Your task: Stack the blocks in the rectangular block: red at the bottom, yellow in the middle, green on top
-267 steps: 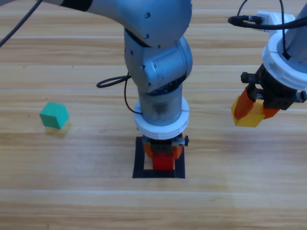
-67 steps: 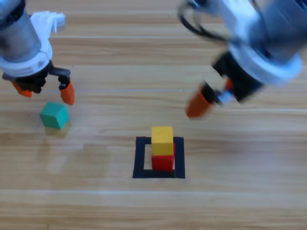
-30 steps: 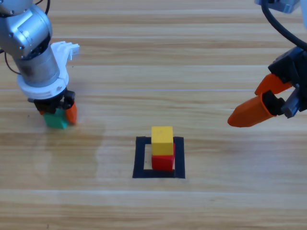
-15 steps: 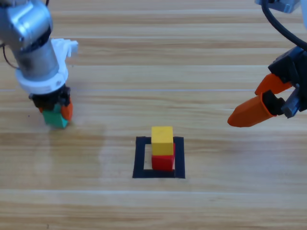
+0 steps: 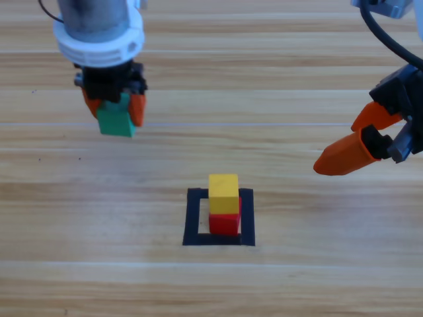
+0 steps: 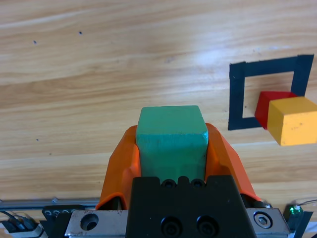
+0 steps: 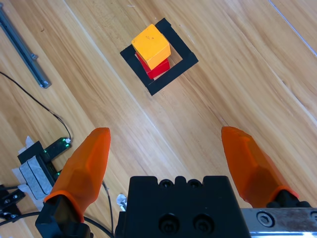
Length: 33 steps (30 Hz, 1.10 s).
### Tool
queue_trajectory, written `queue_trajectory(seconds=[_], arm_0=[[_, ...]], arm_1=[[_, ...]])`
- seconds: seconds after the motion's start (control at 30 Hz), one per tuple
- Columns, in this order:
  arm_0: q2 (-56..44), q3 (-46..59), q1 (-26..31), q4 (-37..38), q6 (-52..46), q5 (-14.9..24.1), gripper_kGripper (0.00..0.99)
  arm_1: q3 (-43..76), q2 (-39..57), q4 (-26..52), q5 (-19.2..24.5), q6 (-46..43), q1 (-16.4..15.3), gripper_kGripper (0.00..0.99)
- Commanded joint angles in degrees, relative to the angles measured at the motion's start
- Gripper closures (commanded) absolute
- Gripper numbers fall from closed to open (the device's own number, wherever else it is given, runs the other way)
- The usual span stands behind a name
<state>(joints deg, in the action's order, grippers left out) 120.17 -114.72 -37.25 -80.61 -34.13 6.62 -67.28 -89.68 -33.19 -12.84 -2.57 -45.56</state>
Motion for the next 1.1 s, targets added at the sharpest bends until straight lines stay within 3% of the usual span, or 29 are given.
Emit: queue_trajectory(seconds=[0.03, 0.63, 1.1], arm_0=[[0.7, 2.2, -4.5, -0.4, -2.7, -0.6, 0.99], [6.0, -1.7, -10.7, -0.5, -10.5, -4.1, 0.99], [9.7, -7.4, -14.2, -0.5, -14.4, -3.2, 0.99]], arm_1=[[0.6, -2.2, 0.1, 0.2, 0.3, 1.4, 0.002], [0.5, -2.8, 0.1, 0.2, 0.0, 1.4, 0.004], [0.3, -3.6, -0.6, 0.1, 0.0, 1.4, 0.004]])
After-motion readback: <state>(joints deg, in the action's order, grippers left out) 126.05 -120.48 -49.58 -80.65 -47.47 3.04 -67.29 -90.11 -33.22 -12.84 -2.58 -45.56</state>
